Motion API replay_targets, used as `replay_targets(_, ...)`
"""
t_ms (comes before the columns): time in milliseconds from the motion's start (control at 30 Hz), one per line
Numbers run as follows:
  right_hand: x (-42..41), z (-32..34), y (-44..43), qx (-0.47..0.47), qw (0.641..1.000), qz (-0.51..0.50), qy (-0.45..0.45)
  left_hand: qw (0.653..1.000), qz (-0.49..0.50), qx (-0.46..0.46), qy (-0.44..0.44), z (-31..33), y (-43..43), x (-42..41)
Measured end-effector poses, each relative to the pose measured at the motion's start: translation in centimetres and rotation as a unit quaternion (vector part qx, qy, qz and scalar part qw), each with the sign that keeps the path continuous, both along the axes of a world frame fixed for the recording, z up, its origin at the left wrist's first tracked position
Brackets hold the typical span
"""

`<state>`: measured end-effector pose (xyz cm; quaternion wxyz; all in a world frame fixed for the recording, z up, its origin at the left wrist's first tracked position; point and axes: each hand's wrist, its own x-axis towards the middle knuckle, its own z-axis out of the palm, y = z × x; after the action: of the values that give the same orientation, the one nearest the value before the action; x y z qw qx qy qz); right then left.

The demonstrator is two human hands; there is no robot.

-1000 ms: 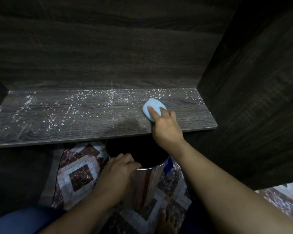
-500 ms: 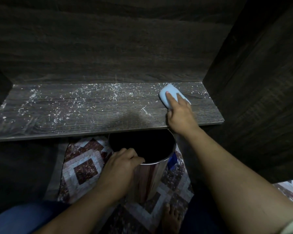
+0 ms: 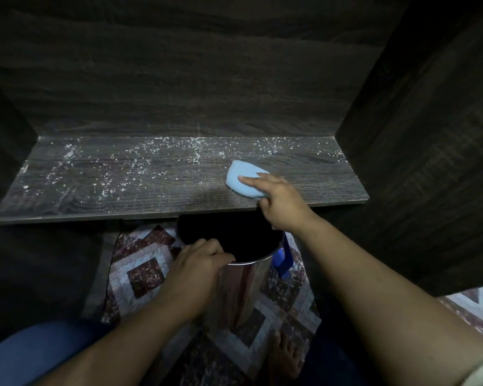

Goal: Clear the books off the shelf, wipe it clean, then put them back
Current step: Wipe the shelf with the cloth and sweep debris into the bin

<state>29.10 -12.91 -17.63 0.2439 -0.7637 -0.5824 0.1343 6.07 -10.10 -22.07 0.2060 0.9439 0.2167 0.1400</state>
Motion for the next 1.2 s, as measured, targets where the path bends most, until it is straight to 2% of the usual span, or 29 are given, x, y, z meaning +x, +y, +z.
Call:
replay_targets(333,-1.8,0.5,-2.4,0.002,0.998,0.064,0.024,0.999,-0.005,0.033,-0.010,0.5,-0.5,-0.6)
replay_targets(433,-1.9,1.0,-2.8,0.030,0.996,0.067,0.047,1.000,-0.005,0.027,0.000,0.6,-0.6,-0.6)
replay_targets(500,-1.7,1.3,-2.6,0.067,0.995,0.050,0.061,1.000,-0.005,0.020,0.005,0.7,-0.6,-0.6)
replay_targets(600,-1.0,1.3,-2.0,0.097,0.995,-0.012,0.021,1.000,-0.007,0.011,0.005,0.6,-0.4,-0.5)
replay_targets(733,-0.7,-0.5,-1.3,0.048,0.996,-0.067,-0.027,1.000,-0.010,0.019,-0.016,0.4,-0.3,-0.4)
replay_targets(1100,-2.8,1.0,-2.0,-0.005,0.999,0.046,0.018,1.000,0.000,0.023,0.001,-0.2,0.0,-0.7)
replay_targets(1200,-2.6,2.0,-2.8,0.054,0.997,0.027,0.041,1.000,-0.002,0.021,0.008,-0.4,0.1,-0.5)
